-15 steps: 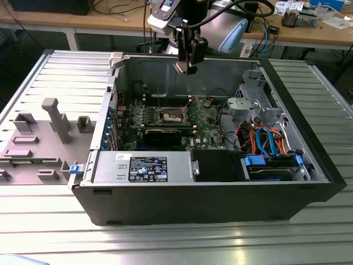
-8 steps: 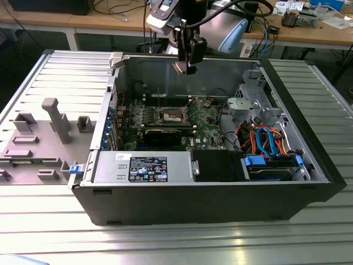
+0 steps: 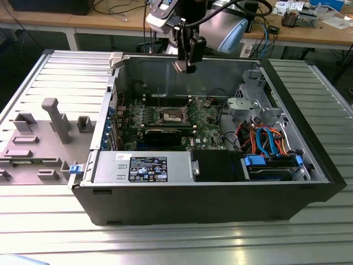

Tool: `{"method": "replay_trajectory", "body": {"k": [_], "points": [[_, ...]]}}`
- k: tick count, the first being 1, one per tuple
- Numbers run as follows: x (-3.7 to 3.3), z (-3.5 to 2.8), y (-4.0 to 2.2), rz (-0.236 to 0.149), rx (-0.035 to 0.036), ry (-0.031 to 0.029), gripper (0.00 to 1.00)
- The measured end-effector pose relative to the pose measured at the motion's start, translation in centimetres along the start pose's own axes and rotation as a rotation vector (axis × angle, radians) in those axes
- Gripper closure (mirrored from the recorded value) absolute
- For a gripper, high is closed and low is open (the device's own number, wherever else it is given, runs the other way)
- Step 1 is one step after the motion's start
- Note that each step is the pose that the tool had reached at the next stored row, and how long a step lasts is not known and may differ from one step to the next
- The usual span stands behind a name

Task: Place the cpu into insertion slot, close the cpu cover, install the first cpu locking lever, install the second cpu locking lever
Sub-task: 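Place the cpu into insertion slot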

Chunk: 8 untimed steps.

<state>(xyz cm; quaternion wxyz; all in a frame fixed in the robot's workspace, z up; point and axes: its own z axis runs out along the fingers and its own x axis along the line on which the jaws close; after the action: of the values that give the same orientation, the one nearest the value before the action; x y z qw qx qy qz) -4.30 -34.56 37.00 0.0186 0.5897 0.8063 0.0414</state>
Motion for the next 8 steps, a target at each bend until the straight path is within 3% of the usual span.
{"method": "replay_trajectory", "body": {"k": [8], "points": [[0.0,0.0,0.0,0.001,0.0,-0.0001,0.45]]}}
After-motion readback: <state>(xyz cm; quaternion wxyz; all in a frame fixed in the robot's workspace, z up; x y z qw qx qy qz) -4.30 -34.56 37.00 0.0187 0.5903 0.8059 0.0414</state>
